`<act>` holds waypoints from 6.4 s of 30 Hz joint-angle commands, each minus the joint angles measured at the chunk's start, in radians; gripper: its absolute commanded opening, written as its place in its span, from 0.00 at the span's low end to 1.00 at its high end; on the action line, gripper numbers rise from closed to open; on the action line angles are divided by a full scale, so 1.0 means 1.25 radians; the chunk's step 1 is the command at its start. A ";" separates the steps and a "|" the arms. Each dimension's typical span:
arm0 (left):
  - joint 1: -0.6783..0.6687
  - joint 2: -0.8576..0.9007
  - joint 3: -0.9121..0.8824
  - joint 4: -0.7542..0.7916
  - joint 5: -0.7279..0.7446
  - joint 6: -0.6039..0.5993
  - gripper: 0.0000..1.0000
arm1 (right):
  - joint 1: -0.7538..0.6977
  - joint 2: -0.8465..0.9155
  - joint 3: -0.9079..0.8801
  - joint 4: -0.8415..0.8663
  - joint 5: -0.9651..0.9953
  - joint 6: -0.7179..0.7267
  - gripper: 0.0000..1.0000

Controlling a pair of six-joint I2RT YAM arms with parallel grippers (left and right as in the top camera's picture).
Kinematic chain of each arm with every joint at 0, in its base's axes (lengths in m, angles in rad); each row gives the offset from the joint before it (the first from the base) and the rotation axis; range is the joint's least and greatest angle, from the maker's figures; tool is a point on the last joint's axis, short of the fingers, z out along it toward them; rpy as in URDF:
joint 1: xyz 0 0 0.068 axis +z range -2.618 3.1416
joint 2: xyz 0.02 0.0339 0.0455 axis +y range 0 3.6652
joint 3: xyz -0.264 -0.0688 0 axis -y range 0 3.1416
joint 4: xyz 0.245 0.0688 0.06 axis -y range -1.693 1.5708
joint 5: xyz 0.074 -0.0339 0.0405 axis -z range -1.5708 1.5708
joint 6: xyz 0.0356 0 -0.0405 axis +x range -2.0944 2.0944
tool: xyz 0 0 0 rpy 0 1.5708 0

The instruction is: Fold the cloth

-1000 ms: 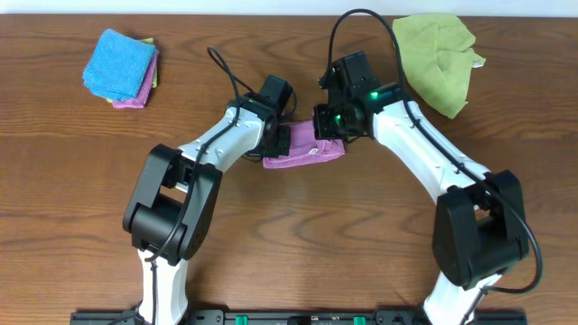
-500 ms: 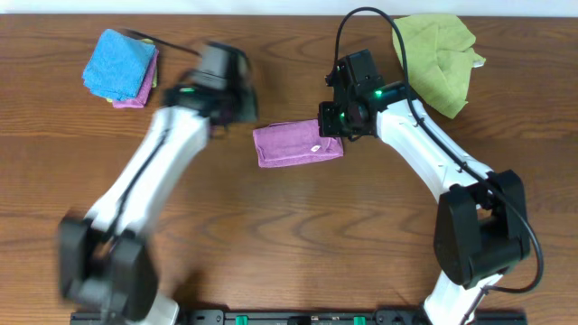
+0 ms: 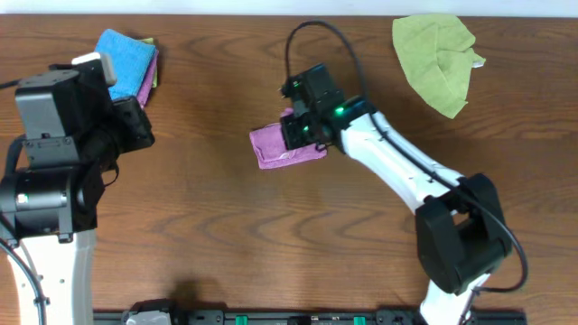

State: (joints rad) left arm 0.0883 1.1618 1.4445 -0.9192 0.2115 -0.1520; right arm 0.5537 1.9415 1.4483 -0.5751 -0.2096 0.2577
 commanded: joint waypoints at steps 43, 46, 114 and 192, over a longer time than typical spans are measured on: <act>-0.013 0.055 -0.225 0.107 0.118 0.127 0.27 | -0.072 -0.168 0.259 -0.335 0.044 -0.100 0.58; -0.067 0.055 -0.340 0.201 0.070 0.093 0.45 | -0.059 -0.300 0.279 -0.519 0.252 -0.096 0.67; -0.316 0.284 -0.457 0.601 0.117 -0.182 0.75 | -0.491 -0.898 -0.314 -0.367 0.204 -0.231 0.99; -0.227 0.704 -0.446 1.162 0.475 -0.560 0.06 | -0.491 -0.898 -0.314 -0.373 0.204 -0.231 0.99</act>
State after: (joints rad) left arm -0.2073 2.0346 0.8341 0.5308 0.8192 -0.8570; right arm -0.0525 0.8227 1.0523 -1.0393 0.0380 -0.0441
